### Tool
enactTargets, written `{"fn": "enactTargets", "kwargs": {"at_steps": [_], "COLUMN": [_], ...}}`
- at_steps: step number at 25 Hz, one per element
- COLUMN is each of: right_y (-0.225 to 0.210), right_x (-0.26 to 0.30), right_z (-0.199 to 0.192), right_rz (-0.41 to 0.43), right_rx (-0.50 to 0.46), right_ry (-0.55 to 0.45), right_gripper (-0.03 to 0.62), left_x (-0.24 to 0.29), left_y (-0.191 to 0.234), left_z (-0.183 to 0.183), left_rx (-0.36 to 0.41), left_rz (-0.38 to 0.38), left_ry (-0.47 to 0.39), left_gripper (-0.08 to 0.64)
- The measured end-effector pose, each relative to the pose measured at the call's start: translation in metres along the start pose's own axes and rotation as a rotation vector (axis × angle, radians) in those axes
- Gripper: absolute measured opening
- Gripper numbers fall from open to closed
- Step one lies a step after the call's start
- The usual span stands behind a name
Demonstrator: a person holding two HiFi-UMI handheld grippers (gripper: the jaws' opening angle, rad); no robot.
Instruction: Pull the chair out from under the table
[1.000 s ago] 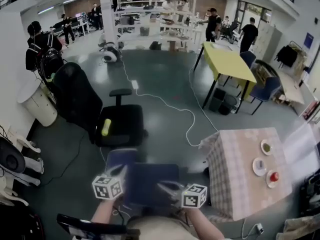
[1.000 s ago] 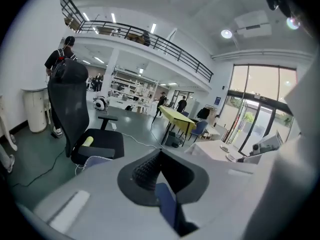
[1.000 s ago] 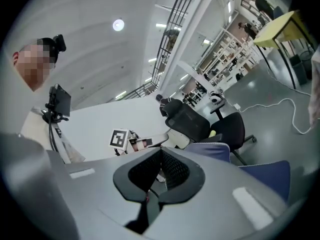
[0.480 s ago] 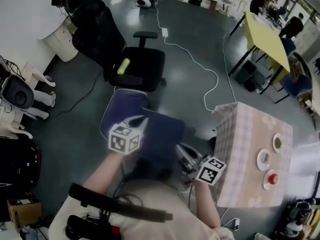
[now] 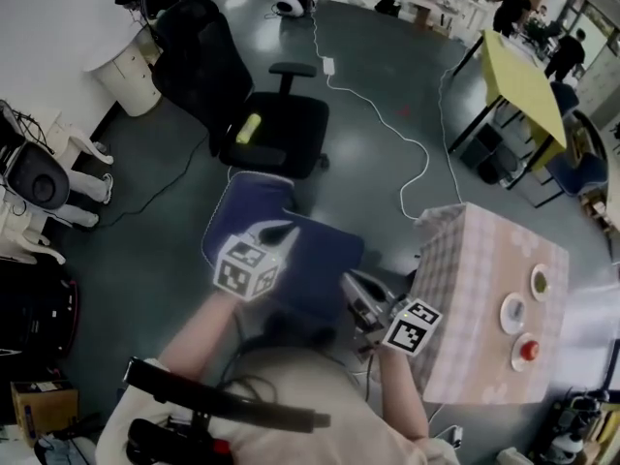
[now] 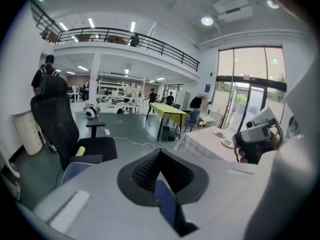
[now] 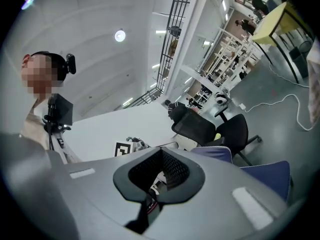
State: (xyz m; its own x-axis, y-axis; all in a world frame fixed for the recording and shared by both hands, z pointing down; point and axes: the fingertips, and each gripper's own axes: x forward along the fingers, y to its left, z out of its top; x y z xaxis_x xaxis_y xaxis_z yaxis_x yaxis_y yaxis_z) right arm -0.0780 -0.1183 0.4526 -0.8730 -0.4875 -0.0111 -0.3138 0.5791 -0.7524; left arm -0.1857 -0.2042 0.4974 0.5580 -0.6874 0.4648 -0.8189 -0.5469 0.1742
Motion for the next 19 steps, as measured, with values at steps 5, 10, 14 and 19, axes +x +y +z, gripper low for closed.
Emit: {"fn": "enactTargets", "kwargs": {"at_steps": [5,10,14,19], "right_y": [0.016,0.027,0.031,0.033], "right_x": [0.029,0.057,0.075,0.089], "right_z": [-0.006,-0.016,-0.017,-0.026], "right_rz": [-0.013,-0.028,-0.027,-0.053], "right_rx": [-0.024,-0.053,-0.061,-0.078], "right_ry": [0.009,0.034,0.038,0.046], "right_gripper": [0.012,0.012,0.012,0.012], "left_x": [-0.011,-0.021,-0.028,-0.038], "left_y": [0.019,0.038,0.061,0.084], "left_z": [0.014,0.008,0.004,0.0], "left_rx": [0.036,0.039,0.032,-0.001], "left_rz": [-0.045,-0.061,-0.039,-0.039], "left_ry": [-0.007,-0.004,0.001,0.002], "left_gripper": [-0.004,-0.005,-0.004,-0.004]}}
